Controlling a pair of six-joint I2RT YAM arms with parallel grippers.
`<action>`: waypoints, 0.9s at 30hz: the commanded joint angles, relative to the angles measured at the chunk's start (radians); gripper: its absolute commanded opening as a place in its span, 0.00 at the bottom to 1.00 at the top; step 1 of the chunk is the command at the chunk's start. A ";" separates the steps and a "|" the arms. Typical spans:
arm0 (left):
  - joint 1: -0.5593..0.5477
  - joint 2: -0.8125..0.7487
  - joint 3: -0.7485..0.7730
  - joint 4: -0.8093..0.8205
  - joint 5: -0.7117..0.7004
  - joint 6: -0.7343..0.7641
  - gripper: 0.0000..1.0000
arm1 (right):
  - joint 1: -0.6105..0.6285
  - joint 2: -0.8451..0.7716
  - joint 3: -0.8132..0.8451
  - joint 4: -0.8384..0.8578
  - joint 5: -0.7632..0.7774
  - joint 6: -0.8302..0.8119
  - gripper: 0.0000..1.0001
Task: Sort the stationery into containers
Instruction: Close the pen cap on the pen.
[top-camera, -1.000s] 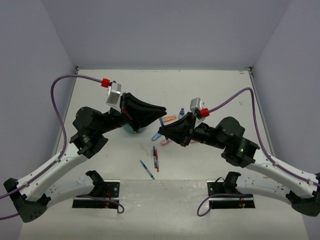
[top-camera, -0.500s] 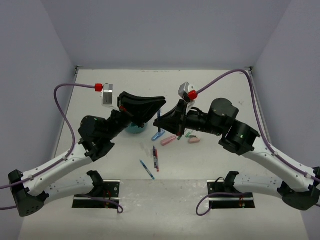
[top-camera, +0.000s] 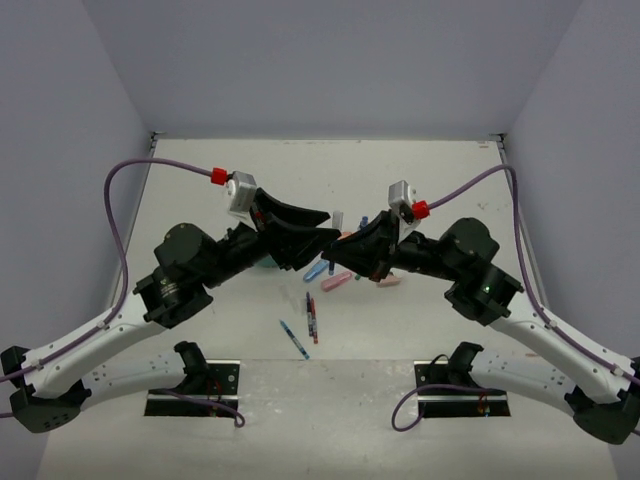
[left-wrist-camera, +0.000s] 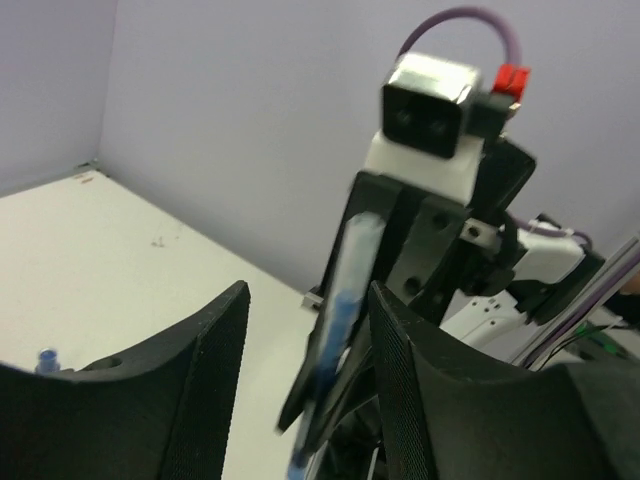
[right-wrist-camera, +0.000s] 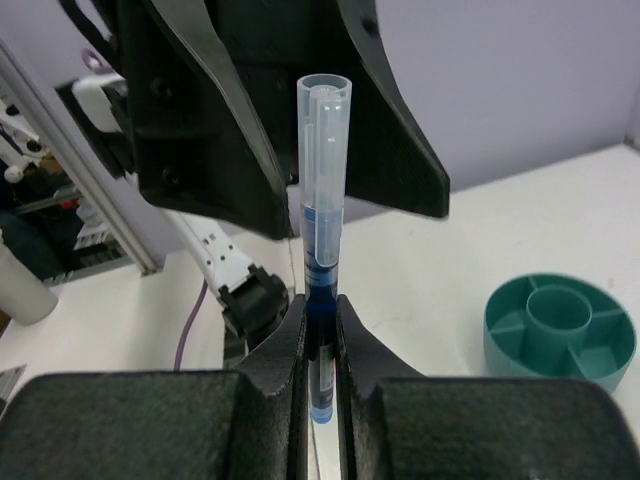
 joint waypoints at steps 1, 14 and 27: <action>-0.002 -0.001 0.093 -0.165 0.044 0.066 0.58 | -0.007 -0.052 0.010 0.153 -0.065 -0.003 0.00; -0.002 0.096 0.286 -0.162 0.233 0.126 0.54 | -0.007 -0.030 0.029 -0.019 -0.165 -0.021 0.00; -0.002 0.161 0.288 -0.230 0.253 0.123 0.34 | -0.007 -0.069 0.039 -0.063 -0.079 -0.053 0.00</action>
